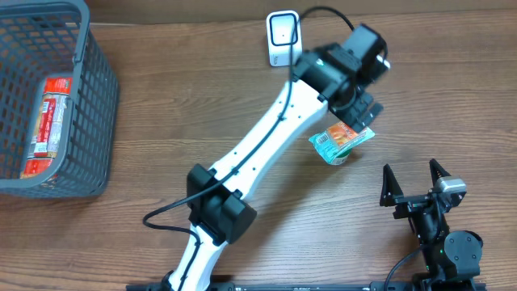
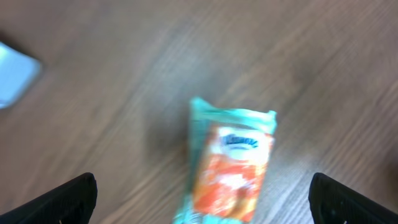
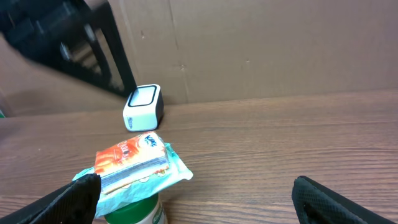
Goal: Scan the item barcode
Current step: 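Release the tissue pack onto the table right of centre, then move the left gripper back over the grey basket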
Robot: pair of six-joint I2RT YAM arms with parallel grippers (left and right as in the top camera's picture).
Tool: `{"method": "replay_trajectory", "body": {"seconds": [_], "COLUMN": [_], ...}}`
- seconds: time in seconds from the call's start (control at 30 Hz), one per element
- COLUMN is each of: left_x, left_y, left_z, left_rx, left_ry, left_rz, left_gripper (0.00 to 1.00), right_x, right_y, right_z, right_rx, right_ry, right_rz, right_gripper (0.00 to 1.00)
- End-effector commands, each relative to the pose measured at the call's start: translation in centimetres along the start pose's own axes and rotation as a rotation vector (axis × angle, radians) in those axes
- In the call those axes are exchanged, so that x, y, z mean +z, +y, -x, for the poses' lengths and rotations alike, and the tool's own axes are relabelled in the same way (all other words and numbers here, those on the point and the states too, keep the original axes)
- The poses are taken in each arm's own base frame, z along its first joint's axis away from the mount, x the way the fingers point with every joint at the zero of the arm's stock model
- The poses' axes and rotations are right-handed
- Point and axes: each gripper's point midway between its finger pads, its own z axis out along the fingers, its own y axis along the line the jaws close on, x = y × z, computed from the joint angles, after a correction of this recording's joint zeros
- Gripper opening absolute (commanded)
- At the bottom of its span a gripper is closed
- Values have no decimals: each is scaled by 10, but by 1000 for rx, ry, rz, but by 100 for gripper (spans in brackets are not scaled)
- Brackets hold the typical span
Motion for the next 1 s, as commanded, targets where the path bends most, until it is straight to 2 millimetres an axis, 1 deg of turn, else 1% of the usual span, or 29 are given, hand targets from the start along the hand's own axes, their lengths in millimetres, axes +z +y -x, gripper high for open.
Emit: {"method": "replay_trajectory", "body": {"seconds": [0.0,0.13,0.33,0.4,0.53,0.6,0.63,0.67,0.7,0.77,0.8,0.97], "left_x": [-54,-90,-144,-163,-207,-228,-239,-244,-250,-258,-264,-281], "left_y": [44,100,191,221,280,306,322,328,340,355,366,391], "left_z": [19,14,-10,-20,-48,-65,-76,-82,-94,-112,-127,-165], "left_rx": [-59,-144,-330,-411,-562,-618,-653,-675,-721,-787,-829,-921], "left_ry": [-109,-135,-186,-217,-291,-318,-329,-333,-337,-335,-326,-311], "left_rz": [109,221,354,396,492,543,573,586,605,630,649,702], "left_gripper": [100,100,100,100,100,99,100,100,100,100,100,100], "right_x": [0,0,0,0,0,0,0,0,0,0,0,0], "right_y": [-1,-1,-1,-1,-1,-1,-1,-1,-1,-1,-1,-1], "right_z": [-1,-1,-1,-1,-1,-1,-1,-1,-1,-1,-1,-1], "right_rx": [-4,-4,-4,-4,-4,-4,-4,-4,-4,-4,-4,-4], "right_ry": [-6,-6,-6,-6,-6,-6,-6,-6,-6,-6,-6,-6], "right_rz": [-3,-3,-3,-3,-3,-3,-3,-3,-3,-3,-3,-3], "right_gripper": [100,100,100,100,100,100,100,100,100,100,100,100]}}
